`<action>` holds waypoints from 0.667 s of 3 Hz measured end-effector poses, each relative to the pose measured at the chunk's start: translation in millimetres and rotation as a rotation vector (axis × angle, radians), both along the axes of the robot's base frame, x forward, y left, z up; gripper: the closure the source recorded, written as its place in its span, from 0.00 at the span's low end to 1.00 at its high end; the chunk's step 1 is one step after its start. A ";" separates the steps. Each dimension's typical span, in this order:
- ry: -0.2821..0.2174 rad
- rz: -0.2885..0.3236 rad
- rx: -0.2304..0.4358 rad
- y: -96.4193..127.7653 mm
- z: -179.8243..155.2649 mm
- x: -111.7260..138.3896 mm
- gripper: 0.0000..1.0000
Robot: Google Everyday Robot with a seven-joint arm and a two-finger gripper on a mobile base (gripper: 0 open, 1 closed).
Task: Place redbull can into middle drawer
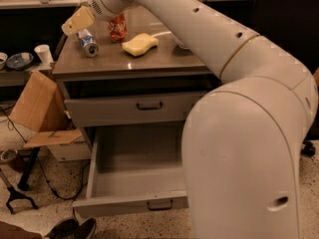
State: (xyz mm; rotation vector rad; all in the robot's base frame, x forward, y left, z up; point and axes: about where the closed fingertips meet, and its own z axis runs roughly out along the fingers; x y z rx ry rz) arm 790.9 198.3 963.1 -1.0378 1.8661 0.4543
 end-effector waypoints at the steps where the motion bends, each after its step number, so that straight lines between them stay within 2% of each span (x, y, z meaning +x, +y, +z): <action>1: 0.007 0.009 0.023 1.9 -0.2 -0.8 0.00; 2: 0.035 0.018 0.042 15.7 -15.5 2.2 0.00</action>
Offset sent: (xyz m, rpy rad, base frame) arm 0.0020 0.0176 -0.0136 0.0592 0.0404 0.0272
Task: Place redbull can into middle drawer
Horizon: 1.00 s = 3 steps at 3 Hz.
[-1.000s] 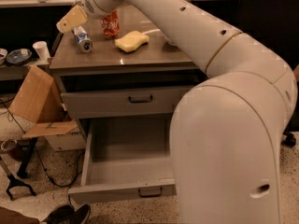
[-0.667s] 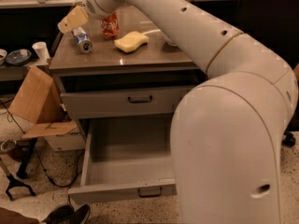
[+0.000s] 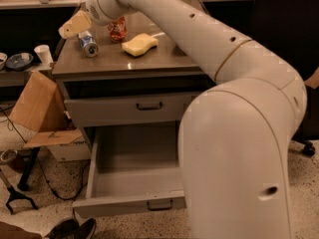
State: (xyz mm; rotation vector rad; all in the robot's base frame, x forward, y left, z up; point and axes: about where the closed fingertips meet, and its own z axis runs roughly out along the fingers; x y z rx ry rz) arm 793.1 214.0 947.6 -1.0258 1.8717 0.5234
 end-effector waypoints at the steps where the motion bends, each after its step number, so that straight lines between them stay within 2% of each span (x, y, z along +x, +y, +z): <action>1: 0.028 -0.008 0.011 9.6 -16.3 5.5 0.00; 2: 0.049 -0.036 0.012 14.0 -35.4 14.5 0.00; 3: 0.077 -0.068 0.014 15.5 -54.8 24.9 0.24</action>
Offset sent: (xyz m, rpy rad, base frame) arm 0.0263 0.0135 -0.0530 0.0167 0.0663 -0.0814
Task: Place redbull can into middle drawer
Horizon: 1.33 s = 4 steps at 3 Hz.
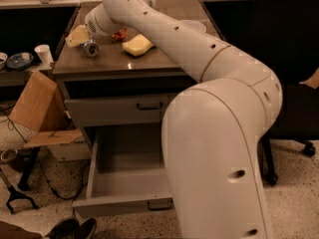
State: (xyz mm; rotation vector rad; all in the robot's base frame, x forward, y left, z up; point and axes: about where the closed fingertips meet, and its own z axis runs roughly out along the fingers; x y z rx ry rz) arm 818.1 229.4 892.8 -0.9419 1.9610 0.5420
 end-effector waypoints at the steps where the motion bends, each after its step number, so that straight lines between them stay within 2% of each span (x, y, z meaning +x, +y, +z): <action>1: 0.013 -0.014 -0.008 1.3 -9.5 6.3 0.24; 2: 0.026 -0.016 -0.013 5.7 -17.3 10.9 0.21; 4: 0.060 -0.018 -0.021 12.9 -34.7 12.7 0.22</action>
Offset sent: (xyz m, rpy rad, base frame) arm 0.0186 0.0057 -0.0197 -0.0160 0.0339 -0.0260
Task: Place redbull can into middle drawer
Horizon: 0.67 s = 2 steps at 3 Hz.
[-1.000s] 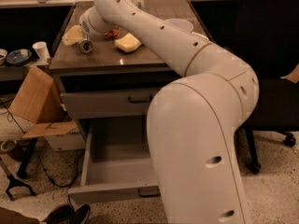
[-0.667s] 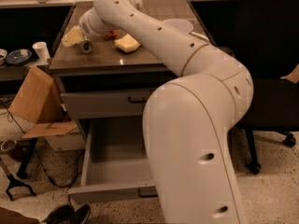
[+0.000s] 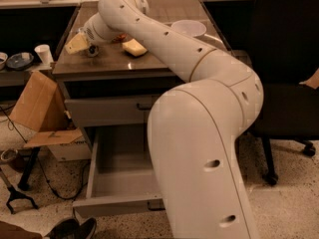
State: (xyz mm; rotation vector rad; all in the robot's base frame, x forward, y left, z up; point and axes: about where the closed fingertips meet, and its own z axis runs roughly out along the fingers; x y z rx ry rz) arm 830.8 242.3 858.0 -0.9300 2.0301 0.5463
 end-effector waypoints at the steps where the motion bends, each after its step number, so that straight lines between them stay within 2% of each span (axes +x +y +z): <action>1: 0.020 0.005 -0.007 2.8 -6.9 -0.1 0.40; 2: 0.029 0.007 -0.010 5.3 -10.2 0.2 0.64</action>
Offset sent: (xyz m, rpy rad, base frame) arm 0.0027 0.0030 -0.0074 -0.0106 0.0336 0.0037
